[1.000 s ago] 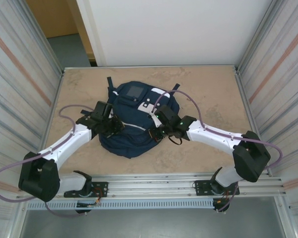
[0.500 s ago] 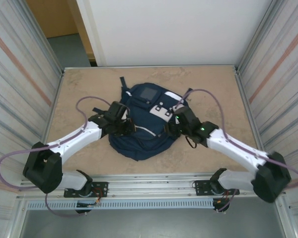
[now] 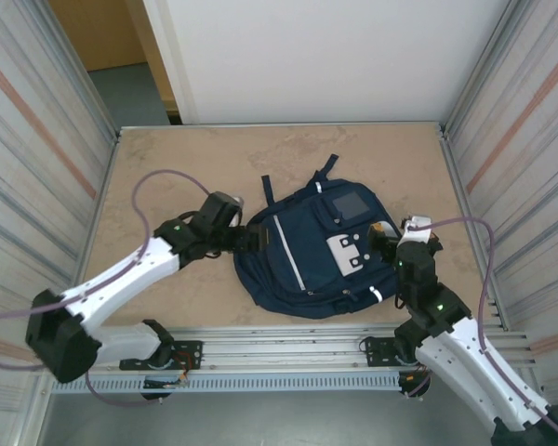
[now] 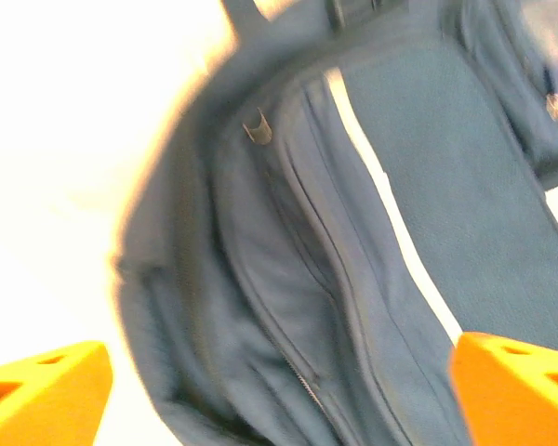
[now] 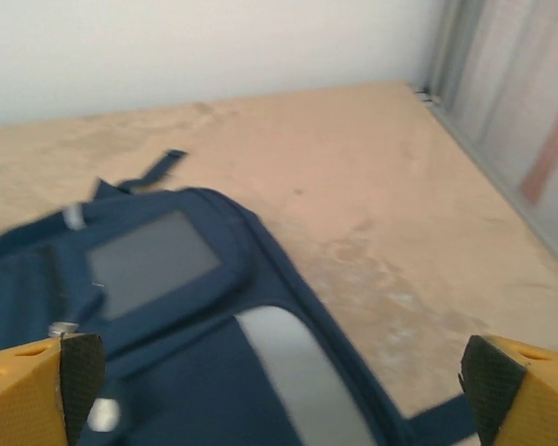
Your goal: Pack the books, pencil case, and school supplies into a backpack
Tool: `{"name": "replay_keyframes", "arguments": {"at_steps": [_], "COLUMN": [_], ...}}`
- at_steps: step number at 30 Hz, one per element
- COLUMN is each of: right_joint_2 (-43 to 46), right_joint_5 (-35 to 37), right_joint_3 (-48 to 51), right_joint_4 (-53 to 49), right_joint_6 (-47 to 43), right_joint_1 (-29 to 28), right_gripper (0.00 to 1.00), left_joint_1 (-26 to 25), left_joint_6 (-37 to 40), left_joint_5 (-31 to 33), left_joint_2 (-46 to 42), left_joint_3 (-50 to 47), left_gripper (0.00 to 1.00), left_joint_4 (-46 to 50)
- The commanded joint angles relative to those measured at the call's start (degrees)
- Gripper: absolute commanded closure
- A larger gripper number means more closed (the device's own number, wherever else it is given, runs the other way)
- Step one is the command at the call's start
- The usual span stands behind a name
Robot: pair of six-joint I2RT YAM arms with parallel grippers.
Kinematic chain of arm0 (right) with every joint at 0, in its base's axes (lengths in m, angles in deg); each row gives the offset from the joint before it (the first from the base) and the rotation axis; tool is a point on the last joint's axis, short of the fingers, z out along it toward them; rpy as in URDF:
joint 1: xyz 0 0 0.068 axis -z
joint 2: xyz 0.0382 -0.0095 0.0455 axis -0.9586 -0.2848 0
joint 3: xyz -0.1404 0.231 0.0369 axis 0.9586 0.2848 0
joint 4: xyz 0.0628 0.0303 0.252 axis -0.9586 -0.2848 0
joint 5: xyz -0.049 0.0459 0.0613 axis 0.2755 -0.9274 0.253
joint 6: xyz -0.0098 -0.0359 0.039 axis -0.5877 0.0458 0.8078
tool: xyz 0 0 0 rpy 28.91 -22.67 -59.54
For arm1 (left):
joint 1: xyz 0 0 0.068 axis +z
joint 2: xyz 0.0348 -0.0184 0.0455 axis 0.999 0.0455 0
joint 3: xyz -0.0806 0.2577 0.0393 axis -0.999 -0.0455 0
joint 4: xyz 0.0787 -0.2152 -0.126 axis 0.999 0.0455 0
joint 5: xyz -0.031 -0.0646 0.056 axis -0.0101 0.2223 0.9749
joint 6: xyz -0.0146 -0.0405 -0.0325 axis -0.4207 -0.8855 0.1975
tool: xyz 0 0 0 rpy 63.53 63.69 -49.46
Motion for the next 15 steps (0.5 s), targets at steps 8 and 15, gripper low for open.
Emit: {"name": "replay_keyframes", "arguments": {"at_steps": [8,15], "right_joint_2": [-4.4,-31.6], "right_joint_5": [-26.1,-63.3], "right_joint_3": [4.9,-6.5], "right_joint_4": [7.9,3.5], "right_joint_6": [6.2,10.6], "right_joint_1": [27.3,42.4], "right_gripper": [0.01,0.04], "left_joint_1": [21.3,27.3], "left_joint_6": [7.1,16.0], "left_joint_5": [9.6,7.6], "left_joint_2": [-8.1,-8.1], "left_joint_3": [-10.8,-16.4], "left_gripper": [0.01,0.01], "left_joint_4": [-3.8,-9.5]}}
